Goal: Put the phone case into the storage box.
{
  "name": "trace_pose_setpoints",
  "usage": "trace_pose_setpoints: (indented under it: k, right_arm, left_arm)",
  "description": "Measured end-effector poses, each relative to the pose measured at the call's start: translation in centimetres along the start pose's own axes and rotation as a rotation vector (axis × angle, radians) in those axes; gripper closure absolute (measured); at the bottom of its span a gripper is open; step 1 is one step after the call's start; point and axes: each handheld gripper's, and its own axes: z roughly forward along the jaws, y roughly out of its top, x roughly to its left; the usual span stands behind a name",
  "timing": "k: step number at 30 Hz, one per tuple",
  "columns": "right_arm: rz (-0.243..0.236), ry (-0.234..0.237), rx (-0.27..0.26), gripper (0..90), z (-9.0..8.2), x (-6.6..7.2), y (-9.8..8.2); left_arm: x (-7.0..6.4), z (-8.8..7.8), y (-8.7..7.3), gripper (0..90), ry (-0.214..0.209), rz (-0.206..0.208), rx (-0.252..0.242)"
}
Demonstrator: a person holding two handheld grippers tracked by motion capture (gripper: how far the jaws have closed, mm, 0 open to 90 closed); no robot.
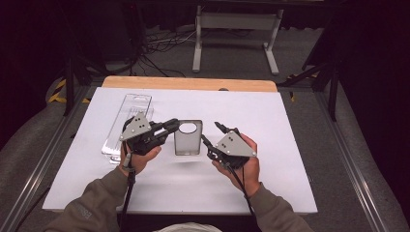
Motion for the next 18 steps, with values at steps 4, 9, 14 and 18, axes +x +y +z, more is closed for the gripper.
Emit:
trace_pose_setpoints:
  k: [4, 9, 14, 18]
  right_arm:
    - [-0.009, 0.013, 0.000, 39.9, 0.0, 0.1, -0.2]
    - [-0.014, 0.025, 0.003, 36.8, 0.0, 0.3, -0.4]
    - [-0.023, 0.034, 0.010, 34.5, -0.1, 0.4, -0.7]
    - [-0.031, 0.035, 0.020, 33.3, -0.2, 0.4, -1.1]
  left_arm:
    - [0.2, -0.2, 0.0, 80.8, 0.003, 0.001, 0.004]
    - [0.4, -0.5, 0.0, 80.8, 0.005, -0.002, -0.002]
    - [0.8, -1.0, -0.2, 80.8, 0.012, -0.010, -0.005]
    - [1.2, -1.3, -0.2, 80.8, 0.025, -0.013, -0.016]
